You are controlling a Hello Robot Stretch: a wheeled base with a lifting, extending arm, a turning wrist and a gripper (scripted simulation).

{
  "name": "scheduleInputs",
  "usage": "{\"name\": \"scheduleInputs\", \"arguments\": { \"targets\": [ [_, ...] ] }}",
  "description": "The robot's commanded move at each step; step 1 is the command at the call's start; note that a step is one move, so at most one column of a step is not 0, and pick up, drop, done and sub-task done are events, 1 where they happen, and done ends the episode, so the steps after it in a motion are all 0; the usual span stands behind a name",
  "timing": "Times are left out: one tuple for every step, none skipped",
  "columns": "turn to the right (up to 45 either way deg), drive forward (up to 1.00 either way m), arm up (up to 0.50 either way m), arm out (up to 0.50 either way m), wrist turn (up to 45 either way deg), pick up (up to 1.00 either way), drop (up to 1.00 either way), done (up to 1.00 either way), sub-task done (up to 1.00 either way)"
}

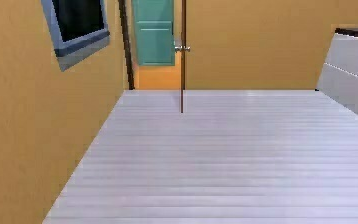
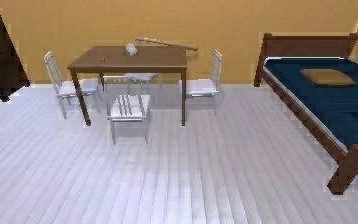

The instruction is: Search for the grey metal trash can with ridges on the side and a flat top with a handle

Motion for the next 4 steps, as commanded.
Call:
{"name": "scheduleInputs", "arguments": {
  "targets": [
    [-6.0, 0.0, 0.0, 0.0, 0.0, 0.0, 0.0, 0.0, 0.0],
    [0.0, 1.0, 0.0, 0.0, 0.0, 0.0, 0.0, 0.0, 0.0],
    [0.0, 1.0, 0.0, 0.0, 0.0, 0.0, 0.0, 0.0, 0.0],
    [-6.0, 0.0, 0.0, 0.0, 0.0, 0.0, 0.0, 0.0, 0.0]
  ]
}}
